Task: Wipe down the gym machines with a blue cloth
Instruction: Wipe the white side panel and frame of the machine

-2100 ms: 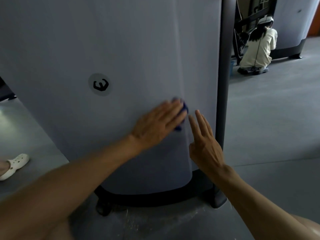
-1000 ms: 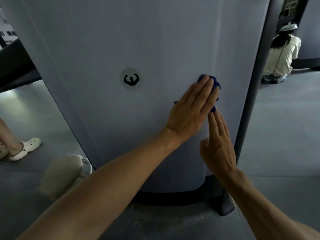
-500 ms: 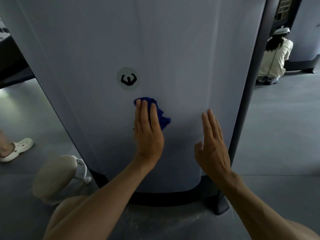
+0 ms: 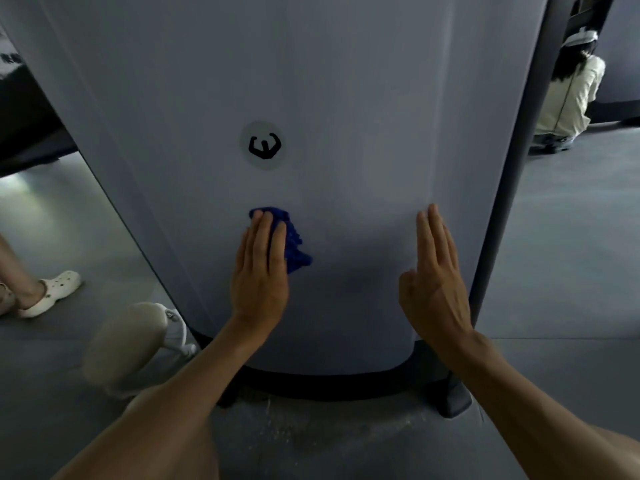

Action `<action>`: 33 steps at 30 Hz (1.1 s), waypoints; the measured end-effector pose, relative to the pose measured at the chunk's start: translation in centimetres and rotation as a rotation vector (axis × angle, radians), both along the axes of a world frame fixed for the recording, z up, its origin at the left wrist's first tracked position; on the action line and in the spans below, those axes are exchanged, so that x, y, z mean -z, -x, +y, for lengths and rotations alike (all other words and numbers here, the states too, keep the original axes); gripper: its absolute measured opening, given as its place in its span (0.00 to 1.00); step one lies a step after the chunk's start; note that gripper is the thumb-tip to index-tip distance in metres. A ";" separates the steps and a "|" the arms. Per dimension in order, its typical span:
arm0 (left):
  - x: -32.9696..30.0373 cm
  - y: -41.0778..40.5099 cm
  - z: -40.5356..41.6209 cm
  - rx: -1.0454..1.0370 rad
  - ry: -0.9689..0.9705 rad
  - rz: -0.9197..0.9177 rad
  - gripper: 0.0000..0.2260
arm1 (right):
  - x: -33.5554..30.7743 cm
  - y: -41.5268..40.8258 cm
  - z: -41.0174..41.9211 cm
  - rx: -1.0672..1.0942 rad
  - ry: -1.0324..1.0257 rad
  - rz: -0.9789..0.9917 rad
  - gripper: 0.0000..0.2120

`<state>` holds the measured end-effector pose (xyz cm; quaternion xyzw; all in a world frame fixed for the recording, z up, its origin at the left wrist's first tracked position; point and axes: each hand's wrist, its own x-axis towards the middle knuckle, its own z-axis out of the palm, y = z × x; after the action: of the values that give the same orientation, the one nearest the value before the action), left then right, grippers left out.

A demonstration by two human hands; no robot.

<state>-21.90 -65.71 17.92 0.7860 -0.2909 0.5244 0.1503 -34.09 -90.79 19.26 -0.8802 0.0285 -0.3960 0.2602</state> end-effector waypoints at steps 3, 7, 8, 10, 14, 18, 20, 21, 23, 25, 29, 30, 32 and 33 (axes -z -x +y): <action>0.2 0.4 -4.2 0.015 0.167 0.001 0.26 | 0.2 0.2 0.1 -0.011 0.009 -0.001 0.44; -0.3 2.0 -11.9 0.208 -0.113 -0.115 0.21 | 0.4 0.3 -0.7 -0.045 0.021 0.001 0.45; -0.2 2.5 -13.3 0.244 -0.207 -0.137 0.20 | 0.6 0.3 -0.9 -0.038 0.004 0.003 0.44; 0.0 2.7 -14.4 0.269 -0.320 -0.155 0.21 | 0.7 0.3 -1.2 -0.016 -0.025 0.013 0.45; 1.3 1.3 -7.9 0.219 -0.338 -0.156 0.24 | 0.6 0.5 -1.3 -0.024 -0.035 0.043 0.46; 4.6 0.2 0.3 0.059 -0.178 -0.064 0.33 | 0.7 0.4 -0.9 -0.038 -0.043 0.055 0.46; 5.7 0.3 -0.5 0.045 -0.074 0.000 0.33 | 0.9 0.3 -0.8 -0.036 -0.041 0.074 0.46; 6.0 0.6 -1.7 0.047 -0.014 0.016 0.32 | 1.0 0.3 -0.8 -0.036 -0.036 0.078 0.46; 6.0 1.3 -4.8 0.093 -0.004 -0.014 0.27 | 1.0 0.5 -0.9 -0.039 -0.029 0.081 0.45; 5.4 2.1 -8.3 0.189 -0.171 -0.054 0.23 | 1.0 0.6 -1.2 -0.045 -0.025 0.089 0.45; 4.2 3.2 -13.1 0.307 -0.320 -0.067 0.19 | 1.5 0.6 -1.6 -0.022 0.040 0.079 0.43; 4.3 3.0 -12.7 0.308 -0.332 -0.069 0.20 | 1.6 0.5 -1.6 -0.016 0.031 0.085 0.44; 4.7 2.2 -9.8 0.274 -0.363 -0.100 0.21 | 1.6 0.5 -1.3 -0.007 0.006 0.101 0.45; 5.2 1.9 -7.6 0.242 -0.360 -0.108 0.24 | 1.8 0.5 -1.1 0.001 0.011 0.106 0.46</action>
<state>-23.77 -73.33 12.74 0.7302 -0.4797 0.4835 0.0539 -34.59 -91.94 17.48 -0.9013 0.0405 -0.3492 0.2531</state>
